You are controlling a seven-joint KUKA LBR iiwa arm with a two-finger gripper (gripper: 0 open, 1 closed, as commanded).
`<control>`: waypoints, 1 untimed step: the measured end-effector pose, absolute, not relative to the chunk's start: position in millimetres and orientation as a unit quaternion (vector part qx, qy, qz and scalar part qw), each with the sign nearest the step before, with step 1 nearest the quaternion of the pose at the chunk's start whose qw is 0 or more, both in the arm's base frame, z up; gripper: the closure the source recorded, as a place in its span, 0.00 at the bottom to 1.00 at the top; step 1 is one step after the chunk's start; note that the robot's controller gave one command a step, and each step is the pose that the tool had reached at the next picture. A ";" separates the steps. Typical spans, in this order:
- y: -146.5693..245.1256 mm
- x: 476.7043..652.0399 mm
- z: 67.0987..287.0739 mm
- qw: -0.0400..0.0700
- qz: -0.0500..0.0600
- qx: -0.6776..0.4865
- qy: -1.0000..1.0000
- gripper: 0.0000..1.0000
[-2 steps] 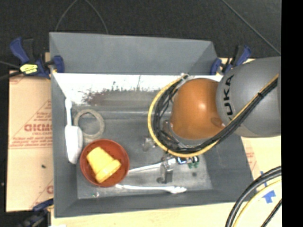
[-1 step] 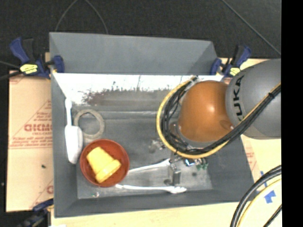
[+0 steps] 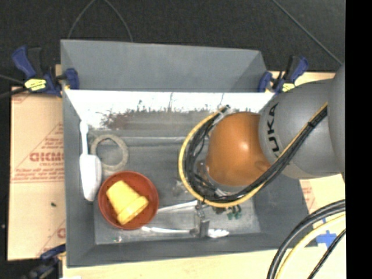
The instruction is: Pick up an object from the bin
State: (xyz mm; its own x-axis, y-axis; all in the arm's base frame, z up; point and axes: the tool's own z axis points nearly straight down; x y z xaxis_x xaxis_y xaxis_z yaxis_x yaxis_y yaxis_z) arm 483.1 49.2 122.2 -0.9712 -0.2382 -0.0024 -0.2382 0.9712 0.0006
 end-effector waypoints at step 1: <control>51.7 477.0 72.9 0.014 -0.001 -0.136 0.991 0.00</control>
Offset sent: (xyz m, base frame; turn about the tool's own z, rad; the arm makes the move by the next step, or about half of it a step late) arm -0.0090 -0.0035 -0.0522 0.1080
